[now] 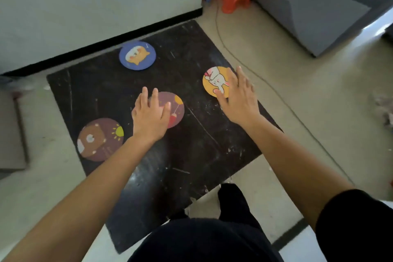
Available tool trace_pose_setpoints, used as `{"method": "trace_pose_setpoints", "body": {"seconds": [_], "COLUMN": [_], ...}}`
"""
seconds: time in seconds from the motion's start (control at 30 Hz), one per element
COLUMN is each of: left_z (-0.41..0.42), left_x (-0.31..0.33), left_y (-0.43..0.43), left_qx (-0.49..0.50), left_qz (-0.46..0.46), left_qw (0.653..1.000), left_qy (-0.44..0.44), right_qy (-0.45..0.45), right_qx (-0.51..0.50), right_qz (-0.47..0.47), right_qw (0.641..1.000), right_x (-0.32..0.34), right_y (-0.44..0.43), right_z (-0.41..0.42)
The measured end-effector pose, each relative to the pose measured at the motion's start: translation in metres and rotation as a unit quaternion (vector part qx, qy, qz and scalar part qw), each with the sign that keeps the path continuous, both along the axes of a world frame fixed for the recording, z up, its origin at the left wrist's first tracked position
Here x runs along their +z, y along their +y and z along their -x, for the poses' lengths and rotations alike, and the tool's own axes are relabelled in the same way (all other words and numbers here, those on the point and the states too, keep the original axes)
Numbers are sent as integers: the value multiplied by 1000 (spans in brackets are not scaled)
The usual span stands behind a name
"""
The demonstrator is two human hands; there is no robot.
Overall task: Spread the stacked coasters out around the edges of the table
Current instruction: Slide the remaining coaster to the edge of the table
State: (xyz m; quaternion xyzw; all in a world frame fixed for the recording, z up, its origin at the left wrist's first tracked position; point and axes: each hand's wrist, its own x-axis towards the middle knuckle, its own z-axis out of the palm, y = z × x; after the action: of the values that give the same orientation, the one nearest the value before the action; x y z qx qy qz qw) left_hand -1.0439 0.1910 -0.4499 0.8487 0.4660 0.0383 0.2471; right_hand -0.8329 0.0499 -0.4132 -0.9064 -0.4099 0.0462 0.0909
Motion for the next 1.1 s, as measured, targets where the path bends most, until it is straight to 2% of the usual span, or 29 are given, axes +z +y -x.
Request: {"method": "trace_pose_setpoints", "body": {"seconds": [0.13, 0.23, 0.4, 0.47, 0.6, 0.83, 1.1], "left_z": [0, -8, -29, -38, -52, -47, -29], "left_x": [-30, -52, -85, -92, -104, -110, -110], "left_y": [10, 12, 2, -3, -5, -16, -88], "left_qx": [109, 247, 482, 556, 612, 612, 607], "left_qz": [43, 133, 292, 305, 313, 305, 329], "left_qw": [993, 960, 825, 769, 704, 708, 705], "left_qy": [29, 14, -42, -88, -179, -177, -164], "right_qy": [48, 130, 294, 327, 348, 435, 445], "right_qx": [97, 155, 184, 194, 233, 150, 165], "right_qz": [15, 60, 135, 140, 137, 134, 169], "right_qw": [994, 977, 928, 914, 898, 878, 864], "right_x": [-37, -69, -119, -134, -155, -171, -158], "right_y": [54, 92, 133, 143, 151, 149, 79], "right_z": [-22, -34, -36, -31, -15, -24, -23]}}
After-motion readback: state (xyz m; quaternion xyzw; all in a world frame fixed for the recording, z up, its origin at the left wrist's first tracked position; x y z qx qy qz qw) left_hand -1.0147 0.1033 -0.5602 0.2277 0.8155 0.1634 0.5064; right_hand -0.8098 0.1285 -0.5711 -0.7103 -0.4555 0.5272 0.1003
